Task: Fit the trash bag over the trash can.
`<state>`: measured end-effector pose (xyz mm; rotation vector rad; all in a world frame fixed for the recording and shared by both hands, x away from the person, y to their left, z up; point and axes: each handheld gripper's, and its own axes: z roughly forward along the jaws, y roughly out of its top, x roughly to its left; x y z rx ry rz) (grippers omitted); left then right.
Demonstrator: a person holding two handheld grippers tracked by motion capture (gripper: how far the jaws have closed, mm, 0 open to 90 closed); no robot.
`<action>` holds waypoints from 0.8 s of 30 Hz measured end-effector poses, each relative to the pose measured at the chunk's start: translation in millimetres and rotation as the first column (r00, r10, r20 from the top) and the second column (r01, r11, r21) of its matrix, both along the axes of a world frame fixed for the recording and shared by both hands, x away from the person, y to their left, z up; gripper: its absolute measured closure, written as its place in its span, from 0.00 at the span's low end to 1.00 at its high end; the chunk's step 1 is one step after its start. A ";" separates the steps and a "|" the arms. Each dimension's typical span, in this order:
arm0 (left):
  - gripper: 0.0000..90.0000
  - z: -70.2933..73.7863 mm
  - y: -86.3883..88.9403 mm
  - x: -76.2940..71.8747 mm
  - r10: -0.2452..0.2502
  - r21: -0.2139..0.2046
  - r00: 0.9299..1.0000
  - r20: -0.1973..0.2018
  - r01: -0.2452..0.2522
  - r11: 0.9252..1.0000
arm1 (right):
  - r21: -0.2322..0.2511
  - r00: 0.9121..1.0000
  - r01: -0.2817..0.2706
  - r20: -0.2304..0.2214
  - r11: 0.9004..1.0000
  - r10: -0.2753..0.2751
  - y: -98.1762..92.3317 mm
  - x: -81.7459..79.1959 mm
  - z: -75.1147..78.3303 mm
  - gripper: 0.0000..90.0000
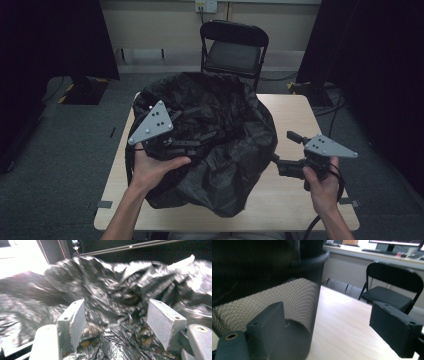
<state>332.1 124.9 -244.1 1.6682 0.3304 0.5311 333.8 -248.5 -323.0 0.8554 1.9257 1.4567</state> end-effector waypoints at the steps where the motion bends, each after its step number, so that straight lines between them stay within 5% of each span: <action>1: 0.35 0.9 1.6 -0.9 0.008 0.001 1.000 0.004 -0.008 1.000 | 0.000 1.000 0.000 0.000 1.000 0.000 0.0 0.0 0.0 0.14; 5: 0.35 8.0 14.4 -6.6 0.025 -0.027 0.999 0.024 -0.024 0.999 | 0.014 0.999 0.044 0.026 0.999 -0.045 -6.8 -1.8 17.0 0.16; 8: 0.36 14.9 28.3 -13.0 0.036 -0.048 0.999 0.035 -0.034 0.998 | 0.070 0.999 0.009 0.030 0.998 -0.012 -16.1 -2.3 26.8 0.15; 14: 0.36 23.6 59.9 -26.3 0.098 -0.070 0.993 0.070 -0.093 0.993 | 0.043 0.996 0.054 0.070 0.998 -0.057 -16.3 -4.3 49.2 0.17; 17: 0.36 16.3 79.7 -23.2 0.130 -0.084 0.991 0.043 -0.126 0.988 | 0.101 0.995 0.016 0.091 0.995 -0.025 -16.7 -6.4 63.7 0.26; 24: 0.31 -20.5 111.3 -3.1 0.215 -0.138 0.974 -0.070 -0.223 0.965 | 0.178 0.982 -0.048 0.187 0.983 0.014 2.3 -11.3 105.1 0.24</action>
